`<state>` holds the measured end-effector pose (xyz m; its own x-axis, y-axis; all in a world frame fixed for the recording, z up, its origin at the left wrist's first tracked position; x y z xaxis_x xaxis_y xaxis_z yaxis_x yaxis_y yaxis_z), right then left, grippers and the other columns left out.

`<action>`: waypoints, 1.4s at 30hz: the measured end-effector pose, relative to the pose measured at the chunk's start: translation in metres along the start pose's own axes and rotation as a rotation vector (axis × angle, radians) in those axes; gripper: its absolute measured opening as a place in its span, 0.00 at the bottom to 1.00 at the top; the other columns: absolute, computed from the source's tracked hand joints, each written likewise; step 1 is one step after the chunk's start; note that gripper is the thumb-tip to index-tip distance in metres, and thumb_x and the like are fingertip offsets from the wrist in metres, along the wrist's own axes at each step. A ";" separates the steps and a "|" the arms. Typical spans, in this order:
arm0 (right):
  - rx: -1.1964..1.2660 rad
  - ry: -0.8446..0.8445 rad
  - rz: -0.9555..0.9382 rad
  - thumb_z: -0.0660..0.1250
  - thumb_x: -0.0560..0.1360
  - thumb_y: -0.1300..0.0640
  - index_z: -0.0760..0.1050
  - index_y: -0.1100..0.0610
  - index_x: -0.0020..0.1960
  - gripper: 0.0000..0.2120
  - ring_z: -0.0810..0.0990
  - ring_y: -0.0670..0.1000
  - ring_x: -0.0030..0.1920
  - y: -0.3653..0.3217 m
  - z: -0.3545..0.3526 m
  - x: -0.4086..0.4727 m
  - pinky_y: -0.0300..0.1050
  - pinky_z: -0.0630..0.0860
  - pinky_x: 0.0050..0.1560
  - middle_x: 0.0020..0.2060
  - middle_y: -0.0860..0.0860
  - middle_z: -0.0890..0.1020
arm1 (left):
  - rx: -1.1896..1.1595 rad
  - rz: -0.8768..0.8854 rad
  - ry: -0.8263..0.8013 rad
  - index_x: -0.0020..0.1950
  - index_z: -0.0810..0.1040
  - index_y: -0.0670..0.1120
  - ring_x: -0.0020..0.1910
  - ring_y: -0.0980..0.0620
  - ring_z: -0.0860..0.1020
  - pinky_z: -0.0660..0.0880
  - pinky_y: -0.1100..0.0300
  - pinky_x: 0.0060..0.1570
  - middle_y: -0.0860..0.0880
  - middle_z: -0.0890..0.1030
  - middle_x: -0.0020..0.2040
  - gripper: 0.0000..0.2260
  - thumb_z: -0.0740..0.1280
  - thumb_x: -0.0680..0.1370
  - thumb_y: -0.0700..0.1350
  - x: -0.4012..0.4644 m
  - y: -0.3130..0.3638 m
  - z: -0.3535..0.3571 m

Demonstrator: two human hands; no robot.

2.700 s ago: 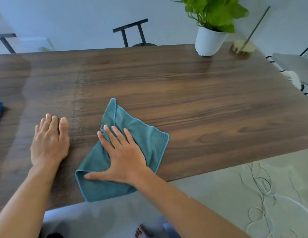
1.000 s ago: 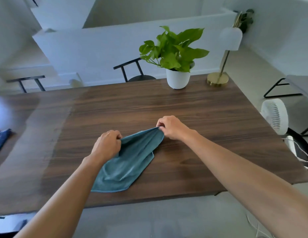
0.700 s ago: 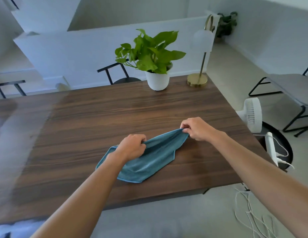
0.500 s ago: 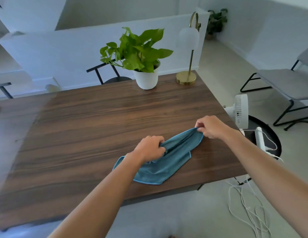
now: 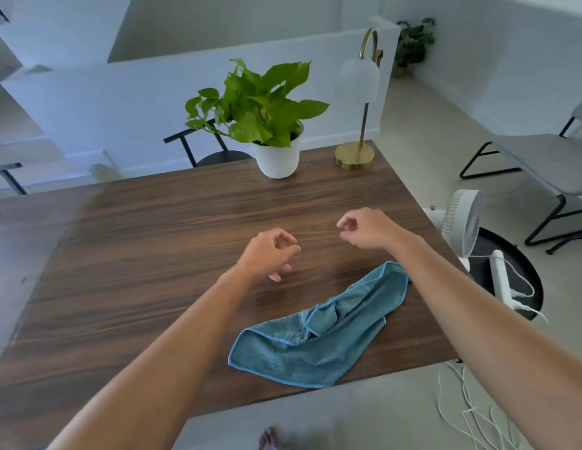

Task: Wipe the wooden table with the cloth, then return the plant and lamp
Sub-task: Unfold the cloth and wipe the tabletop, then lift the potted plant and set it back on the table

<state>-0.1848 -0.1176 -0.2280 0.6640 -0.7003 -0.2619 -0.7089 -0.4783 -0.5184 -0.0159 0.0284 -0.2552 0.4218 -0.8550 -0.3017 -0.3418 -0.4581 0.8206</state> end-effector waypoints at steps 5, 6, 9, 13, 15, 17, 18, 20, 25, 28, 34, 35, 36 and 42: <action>0.124 0.054 0.006 0.69 0.78 0.48 0.74 0.54 0.68 0.21 0.76 0.52 0.64 -0.045 0.004 0.057 0.44 0.70 0.61 0.63 0.51 0.79 | 0.046 0.043 0.197 0.62 0.77 0.49 0.49 0.54 0.82 0.84 0.53 0.39 0.53 0.82 0.50 0.22 0.75 0.72 0.54 0.048 -0.006 -0.059; 0.149 0.067 0.022 0.69 0.78 0.48 0.73 0.54 0.69 0.23 0.76 0.53 0.64 -0.050 0.005 0.069 0.46 0.71 0.62 0.64 0.52 0.78 | 0.057 0.044 0.226 0.64 0.77 0.49 0.49 0.54 0.82 0.83 0.52 0.44 0.53 0.82 0.52 0.25 0.76 0.70 0.57 0.059 -0.008 -0.070; 0.241 0.112 0.074 0.70 0.77 0.45 0.70 0.55 0.72 0.27 0.75 0.53 0.66 -0.059 0.005 0.105 0.47 0.71 0.63 0.67 0.53 0.76 | 0.052 0.039 0.284 0.68 0.75 0.50 0.55 0.54 0.81 0.80 0.49 0.55 0.54 0.81 0.58 0.35 0.76 0.65 0.64 0.092 -0.011 -0.097; 0.289 0.153 0.110 0.72 0.75 0.42 0.66 0.55 0.74 0.34 0.73 0.54 0.69 -0.065 0.006 0.150 0.48 0.70 0.65 0.70 0.53 0.74 | 0.037 0.057 0.294 0.73 0.70 0.48 0.60 0.54 0.78 0.75 0.56 0.62 0.52 0.76 0.68 0.40 0.77 0.66 0.62 0.132 -0.009 -0.119; 0.321 0.169 0.122 0.74 0.73 0.42 0.65 0.55 0.75 0.36 0.73 0.54 0.69 -0.067 0.007 0.172 0.46 0.70 0.62 0.70 0.53 0.74 | 0.041 0.067 0.291 0.75 0.69 0.47 0.63 0.54 0.77 0.73 0.57 0.63 0.51 0.75 0.70 0.42 0.77 0.66 0.63 0.154 -0.008 -0.126; 0.365 0.196 0.124 0.76 0.72 0.43 0.64 0.55 0.75 0.38 0.73 0.54 0.69 -0.067 0.007 0.195 0.43 0.68 0.58 0.69 0.53 0.75 | 0.045 0.068 0.286 0.75 0.68 0.47 0.64 0.54 0.76 0.73 0.56 0.65 0.50 0.74 0.71 0.44 0.78 0.65 0.63 0.177 -0.009 -0.131; 0.384 0.210 0.123 0.76 0.71 0.44 0.64 0.55 0.75 0.39 0.74 0.54 0.68 -0.066 0.007 0.203 0.42 0.68 0.57 0.69 0.53 0.75 | 0.042 0.072 0.284 0.75 0.68 0.46 0.65 0.54 0.76 0.72 0.56 0.65 0.50 0.74 0.71 0.44 0.78 0.65 0.63 0.186 -0.007 -0.133; 0.422 0.231 0.137 0.78 0.70 0.44 0.63 0.55 0.75 0.41 0.75 0.55 0.67 -0.064 0.007 0.221 0.43 0.70 0.57 0.68 0.53 0.76 | 0.028 0.074 0.267 0.76 0.66 0.44 0.66 0.53 0.76 0.72 0.57 0.65 0.48 0.74 0.71 0.45 0.79 0.65 0.60 0.207 -0.005 -0.134; 0.527 0.248 0.096 0.81 0.52 0.31 0.64 0.50 0.72 0.55 0.78 0.52 0.65 -0.052 0.004 0.255 0.56 0.75 0.66 0.68 0.49 0.76 | 0.004 0.112 0.209 0.67 0.76 0.47 0.65 0.51 0.76 0.72 0.60 0.59 0.49 0.80 0.64 0.35 0.80 0.64 0.58 0.249 0.001 -0.135; 0.605 0.223 0.040 0.84 0.59 0.45 0.66 0.49 0.71 0.46 0.78 0.50 0.65 -0.054 0.002 0.257 0.48 0.78 0.62 0.68 0.48 0.76 | -0.044 0.180 0.206 0.62 0.79 0.49 0.59 0.51 0.80 0.77 0.50 0.60 0.51 0.84 0.57 0.39 0.79 0.55 0.66 0.265 0.004 -0.138; 0.720 0.229 -0.070 0.81 0.66 0.61 0.66 0.55 0.74 0.40 0.78 0.38 0.56 -0.053 0.004 0.262 0.26 0.75 0.47 0.68 0.52 0.77 | -0.125 0.237 0.156 0.62 0.79 0.48 0.58 0.52 0.81 0.78 0.47 0.58 0.51 0.84 0.56 0.43 0.81 0.51 0.66 0.274 0.004 -0.137; 0.729 0.225 -0.074 0.81 0.67 0.62 0.67 0.56 0.73 0.40 0.78 0.38 0.55 -0.054 0.005 0.261 0.27 0.76 0.47 0.67 0.51 0.77 | -0.139 0.236 0.153 0.61 0.79 0.48 0.57 0.52 0.81 0.79 0.46 0.58 0.51 0.84 0.55 0.43 0.81 0.51 0.66 0.273 0.003 -0.137; 0.736 0.221 -0.079 0.81 0.67 0.62 0.67 0.56 0.73 0.39 0.79 0.38 0.55 -0.055 0.006 0.259 0.27 0.76 0.46 0.66 0.51 0.78 | -0.146 0.235 0.153 0.61 0.79 0.48 0.57 0.52 0.82 0.79 0.46 0.57 0.51 0.84 0.55 0.43 0.81 0.50 0.65 0.271 0.003 -0.138; 0.688 0.207 -0.171 0.82 0.66 0.59 0.68 0.57 0.73 0.39 0.78 0.50 0.64 -0.076 0.001 0.246 0.27 0.76 0.50 0.67 0.52 0.78 | -0.172 0.204 0.237 0.62 0.79 0.49 0.58 0.53 0.81 0.78 0.49 0.60 0.52 0.84 0.57 0.42 0.83 0.51 0.61 0.238 0.007 -0.152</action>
<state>0.0325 -0.2532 -0.2535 0.6451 -0.7640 -0.0085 -0.2453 -0.1966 -0.9493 0.2098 -0.1408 -0.2476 0.5498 -0.8351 -0.0186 -0.3014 -0.2191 0.9280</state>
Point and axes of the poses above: each hand's wrist, its own x-axis towards the middle knuckle, its own z-axis out of the palm, y = z × x, the point moved 5 cm from there along x, towards the middle knuckle
